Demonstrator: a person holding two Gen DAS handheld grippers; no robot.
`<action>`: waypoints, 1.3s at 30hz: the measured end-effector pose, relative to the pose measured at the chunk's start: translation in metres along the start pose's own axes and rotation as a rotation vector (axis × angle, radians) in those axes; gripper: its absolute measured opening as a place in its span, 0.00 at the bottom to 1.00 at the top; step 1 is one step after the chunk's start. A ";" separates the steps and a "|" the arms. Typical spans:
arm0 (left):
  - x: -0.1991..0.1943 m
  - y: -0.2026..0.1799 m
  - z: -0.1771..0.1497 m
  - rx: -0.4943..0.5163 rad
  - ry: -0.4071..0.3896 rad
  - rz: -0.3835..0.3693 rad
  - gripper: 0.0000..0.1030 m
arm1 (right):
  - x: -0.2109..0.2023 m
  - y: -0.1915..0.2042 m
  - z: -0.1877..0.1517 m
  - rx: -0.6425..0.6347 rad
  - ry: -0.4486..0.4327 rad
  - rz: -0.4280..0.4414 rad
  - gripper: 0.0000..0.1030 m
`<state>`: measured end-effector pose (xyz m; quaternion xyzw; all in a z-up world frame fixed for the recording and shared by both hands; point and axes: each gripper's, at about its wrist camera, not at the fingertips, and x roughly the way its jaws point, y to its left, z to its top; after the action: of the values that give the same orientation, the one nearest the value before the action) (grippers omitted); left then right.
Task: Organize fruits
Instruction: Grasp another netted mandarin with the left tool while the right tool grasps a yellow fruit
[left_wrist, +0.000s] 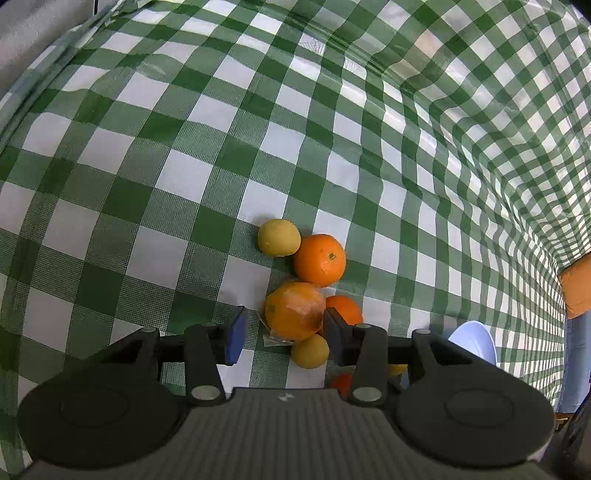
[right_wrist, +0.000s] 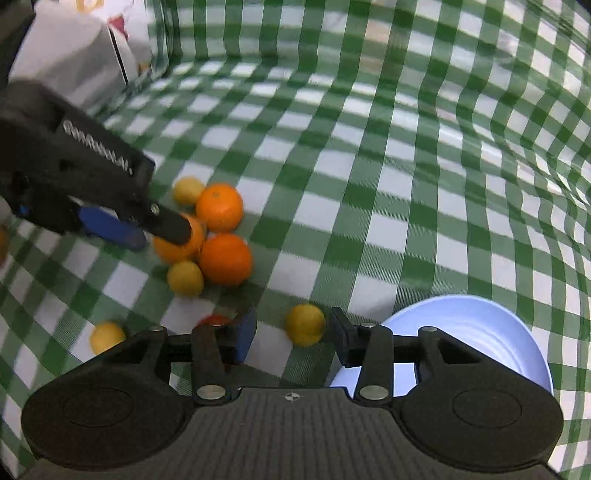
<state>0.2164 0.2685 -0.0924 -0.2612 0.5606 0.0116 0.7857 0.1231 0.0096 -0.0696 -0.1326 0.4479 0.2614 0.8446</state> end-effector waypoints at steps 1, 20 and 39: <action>0.002 0.001 -0.002 -0.001 0.004 -0.004 0.47 | 0.002 0.001 0.000 -0.002 0.007 -0.001 0.42; -0.019 0.020 -0.002 0.023 -0.032 0.059 0.40 | 0.001 -0.006 0.006 0.095 -0.029 0.037 0.25; -0.016 -0.002 -0.005 0.053 -0.090 0.117 0.39 | -0.006 -0.010 0.001 0.111 -0.036 0.050 0.25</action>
<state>0.2062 0.2689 -0.0784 -0.2065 0.5392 0.0545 0.8147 0.1264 0.0002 -0.0638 -0.0696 0.4495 0.2594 0.8520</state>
